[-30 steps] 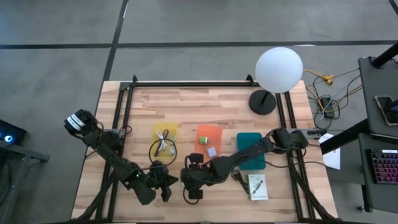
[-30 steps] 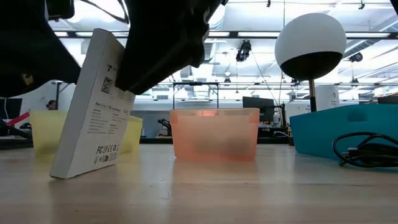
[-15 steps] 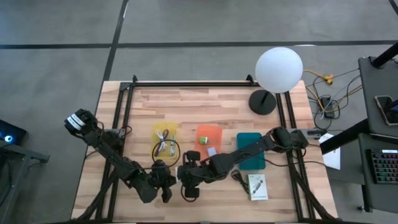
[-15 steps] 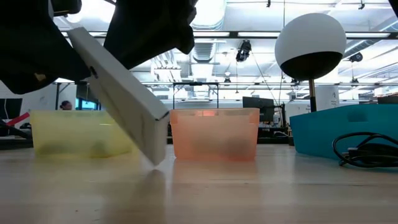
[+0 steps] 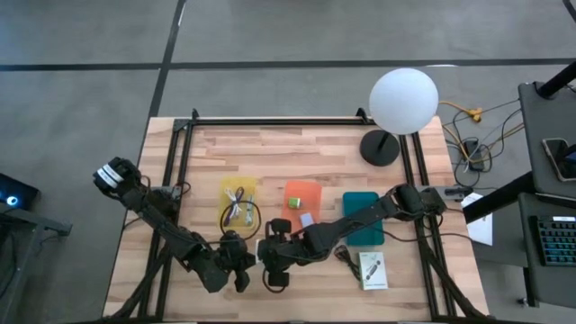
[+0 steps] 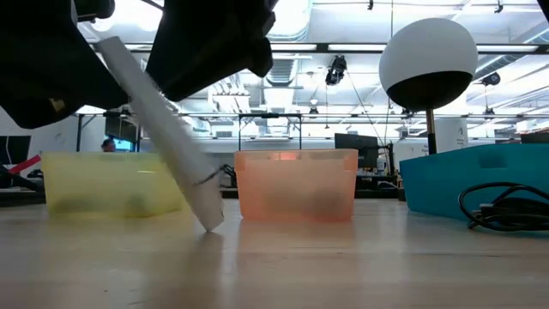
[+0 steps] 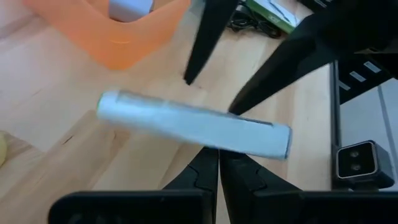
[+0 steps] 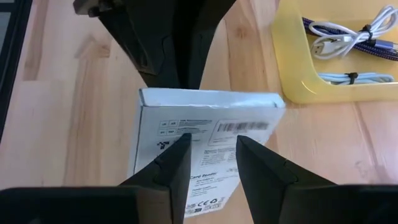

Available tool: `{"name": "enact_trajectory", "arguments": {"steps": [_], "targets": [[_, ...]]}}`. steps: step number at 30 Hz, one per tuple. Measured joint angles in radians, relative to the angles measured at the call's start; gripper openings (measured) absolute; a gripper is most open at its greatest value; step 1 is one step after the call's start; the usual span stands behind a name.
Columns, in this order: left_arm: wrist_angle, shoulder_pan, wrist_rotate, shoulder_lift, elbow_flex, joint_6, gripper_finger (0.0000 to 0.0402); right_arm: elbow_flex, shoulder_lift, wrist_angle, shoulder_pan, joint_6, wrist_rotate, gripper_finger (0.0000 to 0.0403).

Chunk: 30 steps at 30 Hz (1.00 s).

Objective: Pick and place items into bin
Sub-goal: Put the left white card reader box into the blue bin

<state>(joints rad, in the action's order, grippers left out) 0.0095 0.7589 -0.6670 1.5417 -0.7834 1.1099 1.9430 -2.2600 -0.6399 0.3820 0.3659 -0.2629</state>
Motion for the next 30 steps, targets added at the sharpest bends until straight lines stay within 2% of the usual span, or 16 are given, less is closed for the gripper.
{"name": "enact_trajectory", "arguments": {"steps": [5,25,30], "targets": [[0.033,0.0,-0.002,0.0,0.0,-0.047,0.0,0.0,0.002,-0.003,0.0,0.033,0.003,0.0118],[0.043,-0.001,-0.024,0.0,0.0,-0.043,0.0,-0.005,0.018,-0.055,-0.007,0.027,0.003,0.0118],[0.082,-0.001,-0.025,-0.001,-0.003,-0.043,0.0,-0.016,0.014,-0.057,-0.022,0.022,0.036,0.0118]]}}
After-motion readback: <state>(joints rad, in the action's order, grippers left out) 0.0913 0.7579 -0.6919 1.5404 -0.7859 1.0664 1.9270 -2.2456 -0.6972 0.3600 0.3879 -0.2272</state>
